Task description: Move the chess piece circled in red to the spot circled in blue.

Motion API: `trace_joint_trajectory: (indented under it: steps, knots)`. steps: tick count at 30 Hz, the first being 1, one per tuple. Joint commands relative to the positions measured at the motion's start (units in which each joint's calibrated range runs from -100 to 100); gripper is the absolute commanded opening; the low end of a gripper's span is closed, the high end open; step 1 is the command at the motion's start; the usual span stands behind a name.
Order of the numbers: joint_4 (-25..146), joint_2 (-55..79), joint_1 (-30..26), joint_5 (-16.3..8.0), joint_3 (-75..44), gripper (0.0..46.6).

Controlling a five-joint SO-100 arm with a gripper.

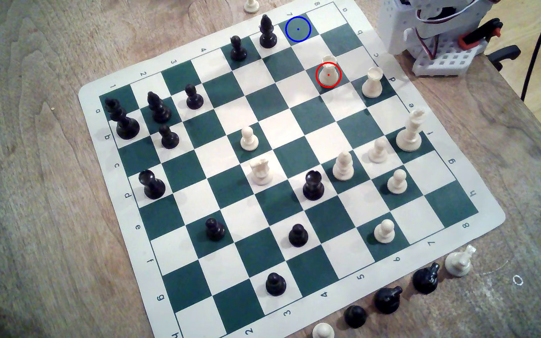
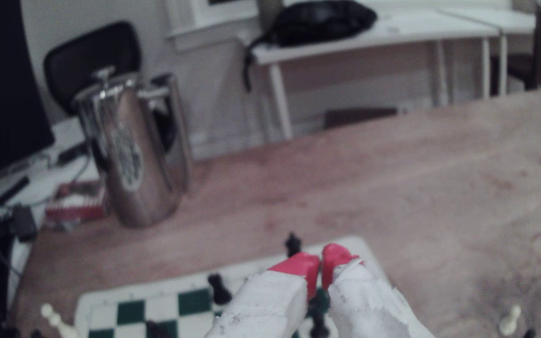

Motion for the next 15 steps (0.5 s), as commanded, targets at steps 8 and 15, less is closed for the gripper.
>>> trace_joint_trajectory:
  steps: [8,15]
  knots:
    - [27.78,13.82,-7.3,-4.59,-10.66,0.3]
    - [32.94,23.84,-8.71,-5.47,-9.39,4.7]
